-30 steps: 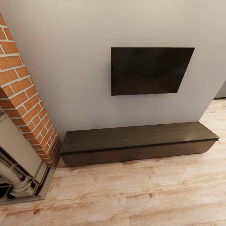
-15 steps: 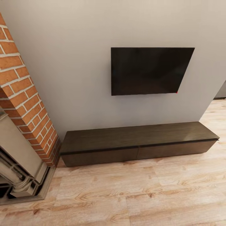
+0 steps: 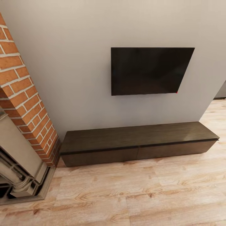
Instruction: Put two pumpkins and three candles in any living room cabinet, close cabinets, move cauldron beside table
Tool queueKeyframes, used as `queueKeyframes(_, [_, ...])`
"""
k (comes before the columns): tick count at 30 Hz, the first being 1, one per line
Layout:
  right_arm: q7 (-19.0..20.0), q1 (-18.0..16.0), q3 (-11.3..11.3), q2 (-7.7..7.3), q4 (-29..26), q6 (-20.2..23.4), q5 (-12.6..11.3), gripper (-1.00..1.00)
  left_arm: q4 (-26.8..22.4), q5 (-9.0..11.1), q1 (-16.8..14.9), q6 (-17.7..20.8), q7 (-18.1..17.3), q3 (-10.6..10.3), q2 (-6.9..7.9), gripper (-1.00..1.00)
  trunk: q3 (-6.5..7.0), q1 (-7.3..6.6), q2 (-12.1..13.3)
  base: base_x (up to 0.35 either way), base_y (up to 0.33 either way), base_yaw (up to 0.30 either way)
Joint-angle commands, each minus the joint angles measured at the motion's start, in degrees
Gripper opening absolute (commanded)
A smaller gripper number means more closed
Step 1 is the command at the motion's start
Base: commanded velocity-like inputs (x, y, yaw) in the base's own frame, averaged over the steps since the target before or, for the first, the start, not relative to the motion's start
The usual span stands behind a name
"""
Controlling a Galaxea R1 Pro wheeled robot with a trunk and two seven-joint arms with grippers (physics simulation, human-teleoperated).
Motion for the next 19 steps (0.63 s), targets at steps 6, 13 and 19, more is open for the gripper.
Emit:
queueKeyframes(6, [0.0,-0.1,0.5,0.25,0.2,-0.4,-0.5,1.00,-0.1,0.5,0.0,0.1,0.2,-0.5,0.02,1.00,-0.10,0.03,-0.1,0.000,0.000,0.000])
queueKeyframes(13, [0.0,-0.1,0.5,0.13,0.2,-0.4,-0.5,1.00,-0.1,0.5,0.0,0.1,0.2,-0.5,-0.01,1.00,-0.10,0.03,-0.1,0.000,0.000,0.000])
queueKeyframes(19, [0.0,-0.1,0.5,0.17,0.2,-0.4,-0.5,1.00,-0.1,0.5,0.0,0.1,0.2,-0.5,-0.01,1.00,-0.10,0.03,-0.1,0.000,0.000,0.000])
